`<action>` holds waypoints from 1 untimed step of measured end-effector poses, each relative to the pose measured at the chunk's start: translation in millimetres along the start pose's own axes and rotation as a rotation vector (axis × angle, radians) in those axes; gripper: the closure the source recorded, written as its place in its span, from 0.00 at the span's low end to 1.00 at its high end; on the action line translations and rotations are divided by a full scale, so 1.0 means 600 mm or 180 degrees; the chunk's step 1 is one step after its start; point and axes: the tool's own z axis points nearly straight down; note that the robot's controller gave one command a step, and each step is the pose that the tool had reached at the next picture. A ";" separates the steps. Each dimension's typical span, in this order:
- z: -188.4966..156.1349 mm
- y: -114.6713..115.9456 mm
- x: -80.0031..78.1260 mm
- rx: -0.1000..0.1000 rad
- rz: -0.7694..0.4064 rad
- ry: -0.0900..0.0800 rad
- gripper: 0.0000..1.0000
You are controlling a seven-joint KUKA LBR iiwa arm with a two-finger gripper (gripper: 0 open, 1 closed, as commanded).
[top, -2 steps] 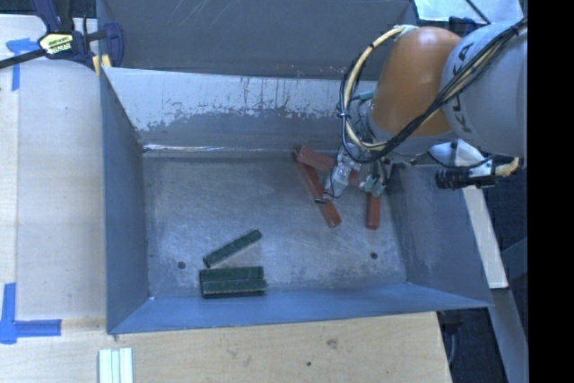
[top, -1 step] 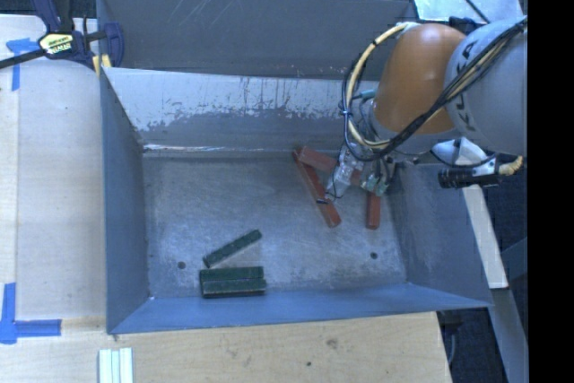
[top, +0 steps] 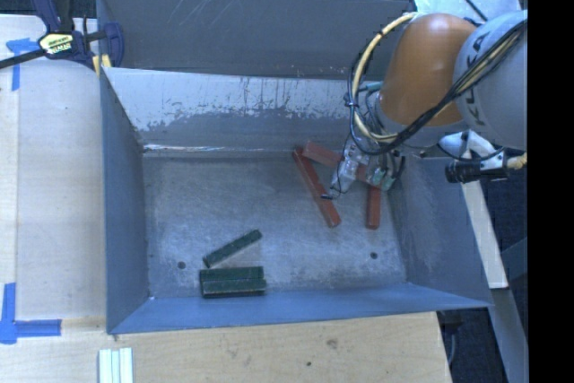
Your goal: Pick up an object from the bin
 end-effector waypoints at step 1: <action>-0.037 0.001 -0.002 -0.0007 -0.0002 -0.0016 1.00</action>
Offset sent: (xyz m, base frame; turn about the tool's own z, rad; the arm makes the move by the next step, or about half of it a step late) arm -0.0001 0.0001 0.0012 0.0000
